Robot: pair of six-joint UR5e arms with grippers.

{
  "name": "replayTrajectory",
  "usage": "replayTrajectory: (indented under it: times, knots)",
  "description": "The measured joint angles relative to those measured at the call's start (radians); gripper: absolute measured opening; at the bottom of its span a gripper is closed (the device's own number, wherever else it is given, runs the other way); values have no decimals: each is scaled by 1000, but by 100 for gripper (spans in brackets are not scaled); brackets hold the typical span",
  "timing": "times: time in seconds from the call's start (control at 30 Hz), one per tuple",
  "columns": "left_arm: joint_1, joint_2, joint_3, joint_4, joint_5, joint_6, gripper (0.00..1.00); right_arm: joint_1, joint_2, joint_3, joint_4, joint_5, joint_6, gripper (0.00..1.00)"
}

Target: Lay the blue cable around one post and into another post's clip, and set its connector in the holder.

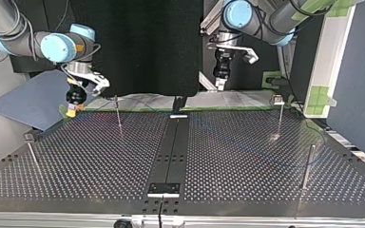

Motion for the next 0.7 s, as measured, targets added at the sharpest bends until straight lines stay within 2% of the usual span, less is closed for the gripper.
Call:
replayTrajectory:
  times: [0.4,0.53,0.6,0.7]
  knots:
    - [6,0,0,-26,-4,3,98,105,105,-103,22,105,10,100]
    - [8,0,1,-28,-2,3,98,140,127,-114,38,133,36,100]
    - [9,0,1,-29,-2,3,98,161,131,-116,44,144,55,100]
    - [10,0,1,-30,-2,3,98,192,132,-116,48,157,69,100]
